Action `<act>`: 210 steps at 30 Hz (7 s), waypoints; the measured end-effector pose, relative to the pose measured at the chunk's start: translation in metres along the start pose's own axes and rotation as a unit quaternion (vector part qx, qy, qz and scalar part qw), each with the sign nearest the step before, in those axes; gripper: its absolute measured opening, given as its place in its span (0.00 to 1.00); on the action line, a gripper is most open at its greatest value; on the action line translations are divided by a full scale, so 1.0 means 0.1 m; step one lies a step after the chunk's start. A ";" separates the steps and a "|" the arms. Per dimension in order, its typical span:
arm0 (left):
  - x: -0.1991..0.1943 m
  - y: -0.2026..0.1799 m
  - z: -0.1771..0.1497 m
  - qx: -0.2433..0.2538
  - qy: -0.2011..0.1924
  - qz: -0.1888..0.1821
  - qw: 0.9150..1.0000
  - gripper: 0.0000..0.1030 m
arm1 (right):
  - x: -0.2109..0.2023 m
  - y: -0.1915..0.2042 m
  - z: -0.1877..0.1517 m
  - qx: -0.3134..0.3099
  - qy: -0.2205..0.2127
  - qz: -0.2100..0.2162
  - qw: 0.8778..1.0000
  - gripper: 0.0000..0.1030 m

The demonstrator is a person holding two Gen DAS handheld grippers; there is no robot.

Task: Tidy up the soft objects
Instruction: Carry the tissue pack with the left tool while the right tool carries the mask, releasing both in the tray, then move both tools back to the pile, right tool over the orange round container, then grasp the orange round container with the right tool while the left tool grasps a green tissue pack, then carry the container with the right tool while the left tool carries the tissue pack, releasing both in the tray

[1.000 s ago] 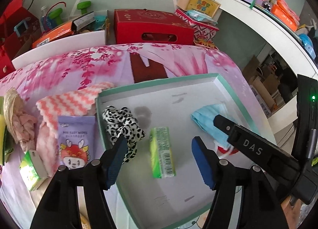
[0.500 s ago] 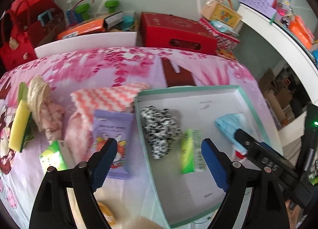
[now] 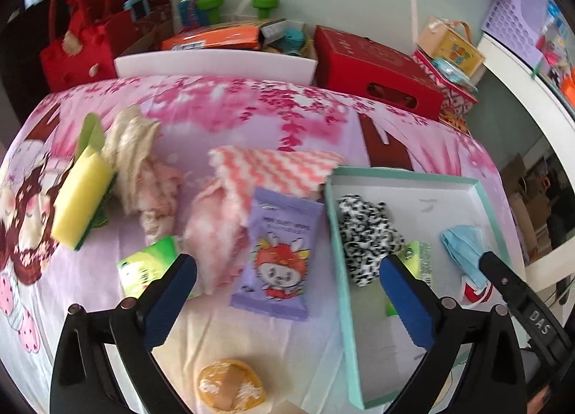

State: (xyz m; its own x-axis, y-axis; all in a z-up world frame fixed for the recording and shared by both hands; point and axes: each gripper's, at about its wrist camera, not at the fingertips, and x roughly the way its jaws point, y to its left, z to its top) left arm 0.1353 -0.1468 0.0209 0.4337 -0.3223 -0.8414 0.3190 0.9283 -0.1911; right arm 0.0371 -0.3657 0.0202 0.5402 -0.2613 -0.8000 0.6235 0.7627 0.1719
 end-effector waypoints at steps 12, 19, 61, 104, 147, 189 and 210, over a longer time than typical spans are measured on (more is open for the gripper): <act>-0.42 0.63 0.02 -0.061 -0.054 0.048 0.996 0.99 | -0.30 0.49 -0.12 -0.031 -0.020 0.061 0.997 1.00; -0.56 0.99 -0.04 -0.085 -0.067 0.071 0.992 0.99 | -0.41 0.88 -0.23 -0.064 -0.022 0.094 0.993 1.00; -0.09 1.69 -0.65 -0.173 0.095 0.110 0.974 0.99 | 0.19 1.90 -1.28 -0.238 0.152 0.128 0.951 0.88; -0.02 1.70 -0.65 -0.179 0.097 0.088 0.975 0.99 | 0.21 1.95 -1.36 -0.267 0.162 0.125 0.942 0.51; 0.46 0.95 -0.11 -0.153 0.042 0.013 0.987 0.75 | 0.08 1.35 -0.67 -0.146 0.073 0.097 0.982 0.51; -0.29 -0.38 -0.43 0.071 -0.033 -0.067 0.995 0.64 | -0.28 0.16 -0.20 -0.016 0.005 0.028 0.999 0.51; 0.07 -0.93 -0.80 0.143 0.055 -0.073 0.985 0.64 | 0.12 -0.15 -0.36 0.006 0.078 0.004 0.997 0.52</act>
State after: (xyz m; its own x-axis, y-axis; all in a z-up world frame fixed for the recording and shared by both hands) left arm 0.0410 -0.2208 -0.0078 0.2770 -0.4119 -0.8681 0.6027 0.7781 -0.1769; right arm 0.0139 -0.3590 -0.0124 0.4514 -0.1604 -0.8778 0.6269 0.7570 0.1840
